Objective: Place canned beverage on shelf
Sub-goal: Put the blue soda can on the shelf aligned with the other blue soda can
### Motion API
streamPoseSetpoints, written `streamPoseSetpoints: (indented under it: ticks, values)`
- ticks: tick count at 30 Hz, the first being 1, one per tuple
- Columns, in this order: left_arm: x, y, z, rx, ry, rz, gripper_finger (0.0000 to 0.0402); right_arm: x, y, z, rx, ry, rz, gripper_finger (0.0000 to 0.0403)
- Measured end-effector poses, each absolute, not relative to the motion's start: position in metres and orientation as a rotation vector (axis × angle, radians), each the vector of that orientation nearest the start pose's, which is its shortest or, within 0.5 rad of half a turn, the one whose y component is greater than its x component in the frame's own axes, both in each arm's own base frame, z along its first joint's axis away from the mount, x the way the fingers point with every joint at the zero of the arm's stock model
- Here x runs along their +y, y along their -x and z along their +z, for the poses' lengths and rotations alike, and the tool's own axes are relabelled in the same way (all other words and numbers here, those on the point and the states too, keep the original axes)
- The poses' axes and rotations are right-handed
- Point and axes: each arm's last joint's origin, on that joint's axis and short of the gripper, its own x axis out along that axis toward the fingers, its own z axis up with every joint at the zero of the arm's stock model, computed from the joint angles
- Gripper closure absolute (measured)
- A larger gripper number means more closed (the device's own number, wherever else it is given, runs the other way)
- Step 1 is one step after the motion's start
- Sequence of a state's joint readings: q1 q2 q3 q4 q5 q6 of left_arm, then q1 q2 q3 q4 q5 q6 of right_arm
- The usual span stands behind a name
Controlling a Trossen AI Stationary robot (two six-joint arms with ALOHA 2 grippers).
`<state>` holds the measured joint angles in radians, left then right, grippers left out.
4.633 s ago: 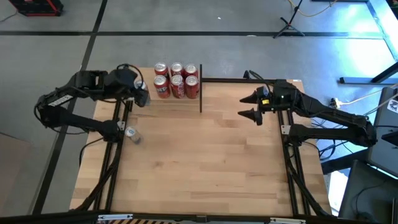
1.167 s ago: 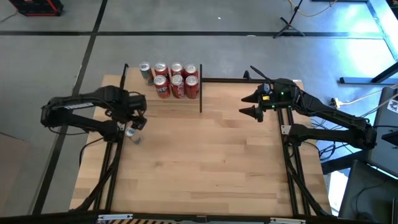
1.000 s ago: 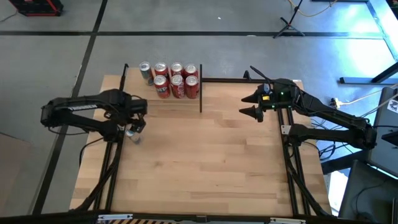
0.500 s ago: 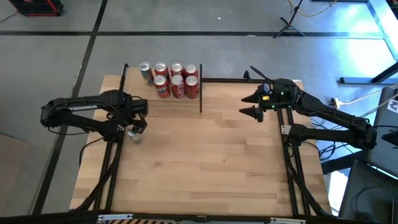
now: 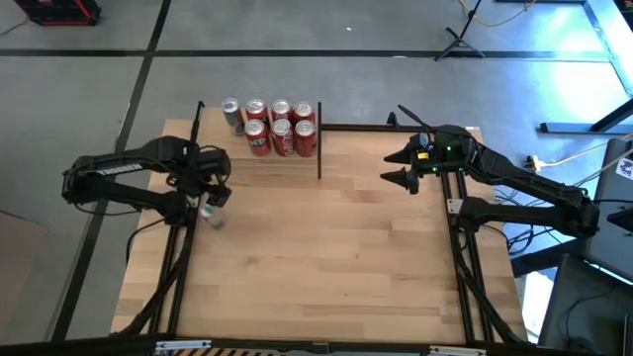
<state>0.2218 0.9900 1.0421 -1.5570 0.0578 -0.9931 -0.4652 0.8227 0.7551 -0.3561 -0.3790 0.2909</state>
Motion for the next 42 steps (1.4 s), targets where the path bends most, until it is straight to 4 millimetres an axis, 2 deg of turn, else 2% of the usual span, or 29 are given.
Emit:
streamPoseSetpoints:
  ticks: [4,13,24,31,34,39,42]
  values:
    - [0.025,-0.120,0.299,1.315,1.011,0.863,0.0120,-0.069,-0.161,0.301,0.374,-0.476,-0.137,0.0045]
    - [0.020,-0.121,0.277,1.390,0.986,0.876,0.0120,-0.069,-0.161,0.301,0.378,-0.480,-0.137,0.0045]
    - [0.018,-0.126,0.256,1.389,0.996,0.843,0.0120,-0.070,-0.162,0.300,0.387,-0.481,-0.147,0.0045]
    - [0.018,-0.121,0.238,1.454,0.979,0.859,0.0120,-0.070,-0.164,0.298,0.392,-0.483,-0.149,0.0045]
    - [0.018,-0.123,0.234,1.445,0.963,0.849,0.0133,-0.070,-0.164,0.298,0.392,-0.483,-0.149,0.0045]
    - [0.018,-0.124,0.235,1.442,0.940,0.817,0.0195,-0.070,-0.164,0.298,0.392,-0.483,-0.149,0.0045]
    - [0.019,-0.127,0.244,1.412,0.935,0.789,0.0199,-0.070,-0.164,0.298,0.391,-0.483,-0.150,0.0045]
